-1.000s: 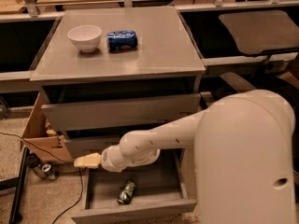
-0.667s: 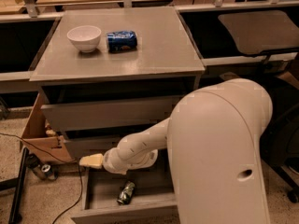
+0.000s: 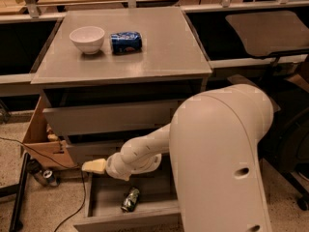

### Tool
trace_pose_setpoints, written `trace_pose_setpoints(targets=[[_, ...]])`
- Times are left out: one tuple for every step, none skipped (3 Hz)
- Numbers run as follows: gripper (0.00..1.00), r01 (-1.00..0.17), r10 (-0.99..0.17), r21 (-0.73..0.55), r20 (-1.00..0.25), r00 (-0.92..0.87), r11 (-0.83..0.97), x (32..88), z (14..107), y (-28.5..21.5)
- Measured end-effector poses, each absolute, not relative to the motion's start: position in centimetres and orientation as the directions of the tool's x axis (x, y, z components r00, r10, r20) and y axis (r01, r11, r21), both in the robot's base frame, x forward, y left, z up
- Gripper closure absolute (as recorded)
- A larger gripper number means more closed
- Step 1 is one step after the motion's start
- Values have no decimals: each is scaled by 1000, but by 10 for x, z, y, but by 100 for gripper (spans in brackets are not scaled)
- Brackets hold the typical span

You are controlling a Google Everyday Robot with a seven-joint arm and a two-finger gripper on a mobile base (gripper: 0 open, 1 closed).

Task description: Pick green can from bottom drawer and place on counter

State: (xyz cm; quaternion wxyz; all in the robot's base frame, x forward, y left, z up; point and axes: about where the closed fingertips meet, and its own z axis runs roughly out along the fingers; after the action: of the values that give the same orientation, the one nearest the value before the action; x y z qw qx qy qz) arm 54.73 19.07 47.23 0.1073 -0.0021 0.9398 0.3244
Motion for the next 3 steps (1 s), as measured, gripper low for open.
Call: trace_pose_setpoints(targets=[[0, -47, 61, 611, -155, -986, 790, 556, 444, 192], [0, 14, 81, 608, -83, -993, 794, 563, 390, 191], [0, 67, 106, 606, -28, -994, 793, 564, 342, 191]])
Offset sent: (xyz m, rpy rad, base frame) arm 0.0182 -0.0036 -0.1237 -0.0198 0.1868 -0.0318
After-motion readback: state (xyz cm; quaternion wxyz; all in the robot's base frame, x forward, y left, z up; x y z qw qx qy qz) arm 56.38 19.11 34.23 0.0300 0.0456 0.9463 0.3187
